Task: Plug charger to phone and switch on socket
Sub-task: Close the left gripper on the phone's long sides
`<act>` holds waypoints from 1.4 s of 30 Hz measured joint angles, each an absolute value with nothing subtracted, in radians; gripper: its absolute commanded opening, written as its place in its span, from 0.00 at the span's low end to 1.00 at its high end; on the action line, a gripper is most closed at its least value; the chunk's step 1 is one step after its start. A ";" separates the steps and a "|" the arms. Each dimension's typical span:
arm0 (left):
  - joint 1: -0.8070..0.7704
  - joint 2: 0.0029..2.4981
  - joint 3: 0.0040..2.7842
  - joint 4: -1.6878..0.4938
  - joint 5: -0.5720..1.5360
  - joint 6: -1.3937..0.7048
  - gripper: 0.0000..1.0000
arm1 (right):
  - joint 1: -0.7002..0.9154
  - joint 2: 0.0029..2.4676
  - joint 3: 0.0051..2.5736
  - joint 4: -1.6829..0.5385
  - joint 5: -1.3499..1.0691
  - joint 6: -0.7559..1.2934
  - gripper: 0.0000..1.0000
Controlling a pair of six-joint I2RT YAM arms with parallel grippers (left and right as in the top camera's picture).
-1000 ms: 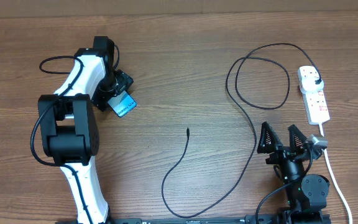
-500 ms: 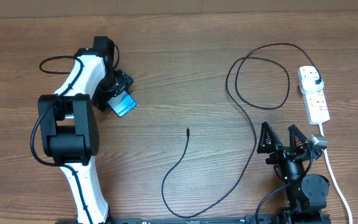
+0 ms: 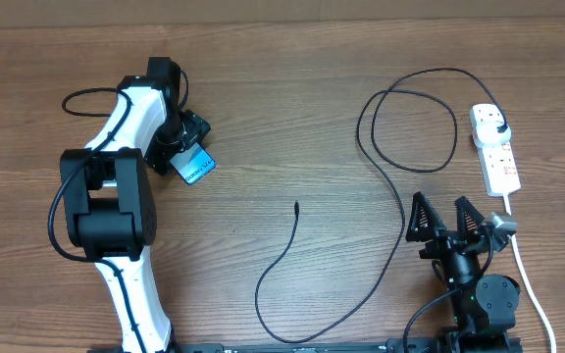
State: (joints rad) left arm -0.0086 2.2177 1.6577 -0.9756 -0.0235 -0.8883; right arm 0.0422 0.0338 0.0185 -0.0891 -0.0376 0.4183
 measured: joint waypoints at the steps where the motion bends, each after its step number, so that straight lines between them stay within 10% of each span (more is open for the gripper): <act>1: -0.009 2.218 1.658 -0.976 -0.023 -0.888 1.00 | 0.042 0.034 0.019 -0.089 -0.038 0.418 1.00; 42: -0.004 2.218 1.658 -0.979 -0.023 -0.888 0.89 | 0.042 0.034 0.019 -0.089 -0.037 0.418 1.00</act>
